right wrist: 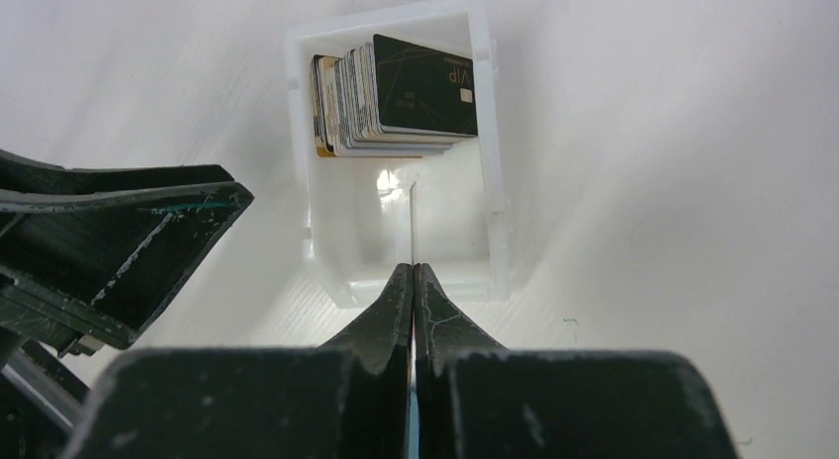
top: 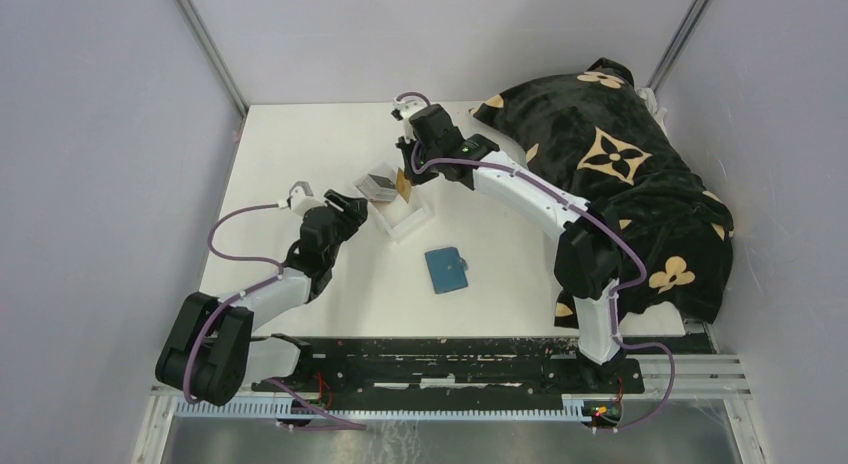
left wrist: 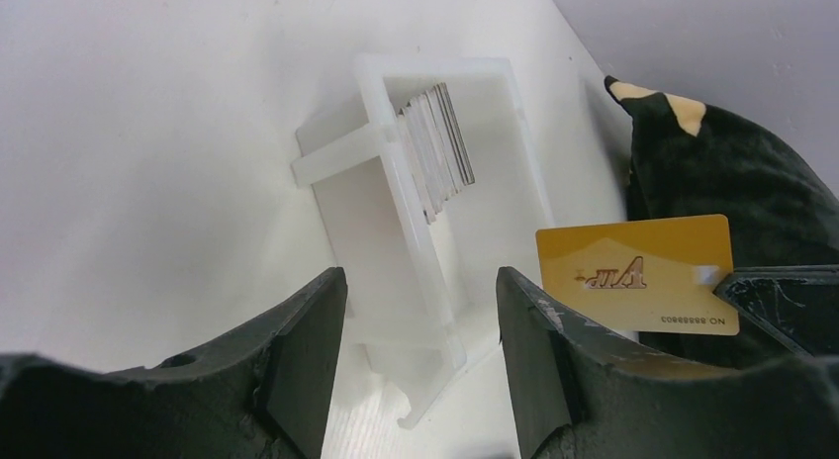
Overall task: Put the credit cards into the card holder
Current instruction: Pick up the credit card from the storage box.
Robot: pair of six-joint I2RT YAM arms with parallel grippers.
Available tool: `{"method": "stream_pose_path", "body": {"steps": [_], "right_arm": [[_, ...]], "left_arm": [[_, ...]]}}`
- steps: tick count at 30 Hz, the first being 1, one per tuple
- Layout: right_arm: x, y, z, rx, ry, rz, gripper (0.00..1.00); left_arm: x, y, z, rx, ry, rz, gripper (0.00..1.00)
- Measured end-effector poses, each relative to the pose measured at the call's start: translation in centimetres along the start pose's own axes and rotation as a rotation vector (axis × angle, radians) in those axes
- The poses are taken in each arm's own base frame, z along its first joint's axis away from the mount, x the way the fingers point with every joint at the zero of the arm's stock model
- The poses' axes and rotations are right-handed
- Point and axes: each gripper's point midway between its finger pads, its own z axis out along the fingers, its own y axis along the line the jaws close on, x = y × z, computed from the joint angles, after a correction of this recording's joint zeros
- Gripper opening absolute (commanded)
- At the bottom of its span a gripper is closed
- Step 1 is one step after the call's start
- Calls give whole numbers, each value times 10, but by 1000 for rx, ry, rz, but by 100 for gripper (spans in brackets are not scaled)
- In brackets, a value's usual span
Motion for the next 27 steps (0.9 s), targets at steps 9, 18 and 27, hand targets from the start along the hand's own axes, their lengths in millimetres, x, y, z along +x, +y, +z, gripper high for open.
{"method": "stream_pose_path", "body": {"steps": [9, 18, 27], "right_arm": [[16, 10, -45, -70, -9, 28, 1], [58, 26, -86, -193, 40, 91, 1], [82, 45, -130, -316, 42, 165, 1]], "left_arm": [[2, -25, -16, 157, 30, 55, 66], [11, -78, -53, 490, 97, 148, 66], [42, -104, -101, 764, 223, 225, 67]]}}
